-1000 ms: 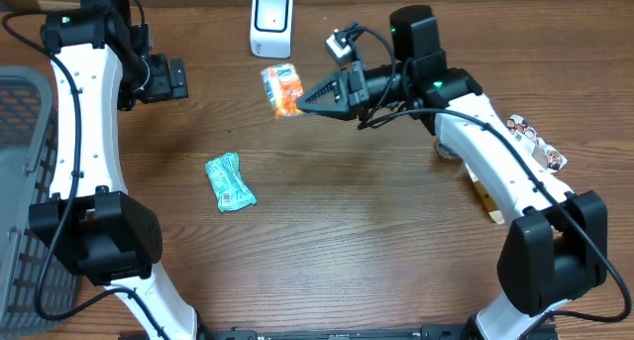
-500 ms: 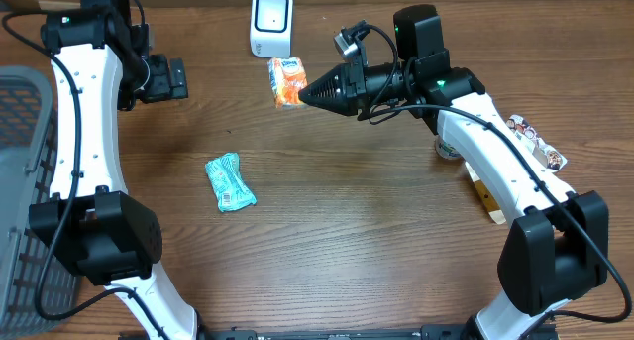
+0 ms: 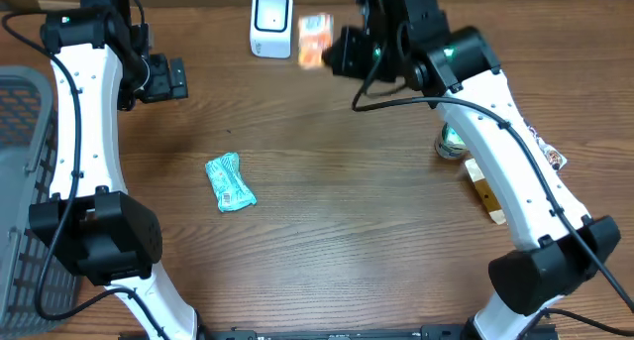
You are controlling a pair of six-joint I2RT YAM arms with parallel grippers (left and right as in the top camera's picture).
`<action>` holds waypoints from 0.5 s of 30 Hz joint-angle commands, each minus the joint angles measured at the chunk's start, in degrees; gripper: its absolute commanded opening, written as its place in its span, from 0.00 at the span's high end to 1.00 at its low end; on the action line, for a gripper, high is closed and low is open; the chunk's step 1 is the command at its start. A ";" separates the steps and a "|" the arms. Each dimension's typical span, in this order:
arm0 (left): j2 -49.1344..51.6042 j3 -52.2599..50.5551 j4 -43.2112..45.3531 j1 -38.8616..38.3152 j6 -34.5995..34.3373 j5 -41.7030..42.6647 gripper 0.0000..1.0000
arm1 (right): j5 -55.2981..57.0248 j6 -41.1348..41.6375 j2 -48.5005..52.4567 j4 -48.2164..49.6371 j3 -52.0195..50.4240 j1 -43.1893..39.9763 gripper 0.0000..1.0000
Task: Scan the item barcode
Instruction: 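Lift the orange pack and hold it at the scanner, right gripper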
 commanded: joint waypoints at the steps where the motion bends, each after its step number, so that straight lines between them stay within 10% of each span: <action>1: -1.57 -0.04 0.02 0.02 1.44 0.22 0.00 | 25.83 -8.83 3.48 5.88 2.19 3.56 0.96; 7: -1.57 -0.04 0.02 -0.02 1.44 0.22 0.00 | 47.04 -34.97 14.62 35.36 2.16 9.79 0.96; 15: -1.57 -0.04 0.02 -0.02 1.44 0.22 0.00 | 45.97 -57.72 30.99 64.43 2.16 9.77 0.96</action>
